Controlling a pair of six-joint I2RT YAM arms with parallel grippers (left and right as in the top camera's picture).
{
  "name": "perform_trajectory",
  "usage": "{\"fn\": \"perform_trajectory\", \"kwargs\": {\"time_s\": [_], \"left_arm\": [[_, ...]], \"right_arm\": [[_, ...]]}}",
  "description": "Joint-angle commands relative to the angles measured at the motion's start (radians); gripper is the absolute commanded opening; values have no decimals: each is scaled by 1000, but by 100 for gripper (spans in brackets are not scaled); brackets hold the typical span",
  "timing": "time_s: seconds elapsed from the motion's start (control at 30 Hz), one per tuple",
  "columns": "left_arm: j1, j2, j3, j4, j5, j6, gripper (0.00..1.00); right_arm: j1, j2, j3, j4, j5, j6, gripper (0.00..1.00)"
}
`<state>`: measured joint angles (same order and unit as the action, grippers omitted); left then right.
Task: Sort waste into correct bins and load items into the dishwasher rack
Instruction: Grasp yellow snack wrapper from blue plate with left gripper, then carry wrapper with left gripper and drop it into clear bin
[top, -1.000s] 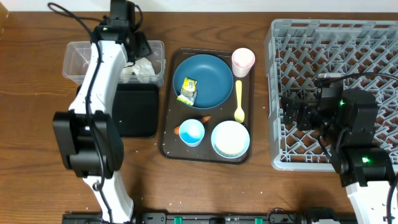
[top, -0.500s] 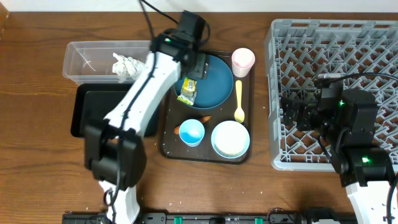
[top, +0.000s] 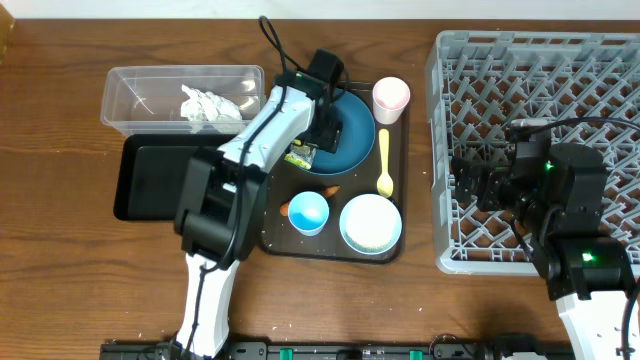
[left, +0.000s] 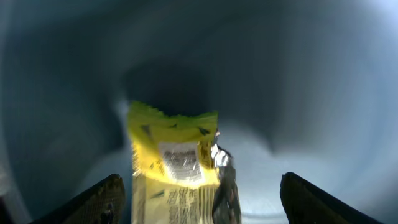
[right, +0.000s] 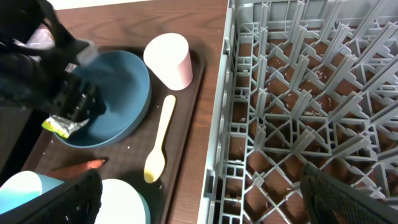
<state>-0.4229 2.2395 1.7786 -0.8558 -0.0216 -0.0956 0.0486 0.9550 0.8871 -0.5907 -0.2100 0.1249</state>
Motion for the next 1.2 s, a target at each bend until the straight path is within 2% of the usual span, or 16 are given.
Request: {"fn": "perform_trajectory", "kwargs": {"time_s": [0.0,0.1,0.13,0.2,0.27,0.4,0.47,0.83,1.0,1.1,1.17], "left_arm": [[-1,37,-10,1,3,16,82],[-1,58,-10,5,3,16,82],[-1,64,-10,7,3,17,79],[-1,77,-10,8,3,17,67],[-1,80,-11,8,3,17,45],[-1,80,-9,16,3,16,14],[-1,74,-7,14,3,15,6],[41,-136,87,-33,3,-6,6],[116,-256,86,-26,2,-6,6],[188,-274,86,-12,2,-9,6],[239,-264,84,2,-21,-54,6]], "right_arm": [[-18,1,18,-2,-8,-6,99],[-18,1,18,-2,-7,-6,99],[-18,1,18,-2,-8,-6,99],[-18,1,18,-2,-8,-6,99],[-18,1,18,-2,-7,-6,99],[-18,1,18,-2,-8,-6,99],[-18,1,18,-2,-8,-6,99],[-18,1,18,-8,-8,-6,99],[-18,1,18,-7,-8,4,99],[-18,1,18,-4,-8,18,99],[-18,1,18,-4,-8,18,99]]}}
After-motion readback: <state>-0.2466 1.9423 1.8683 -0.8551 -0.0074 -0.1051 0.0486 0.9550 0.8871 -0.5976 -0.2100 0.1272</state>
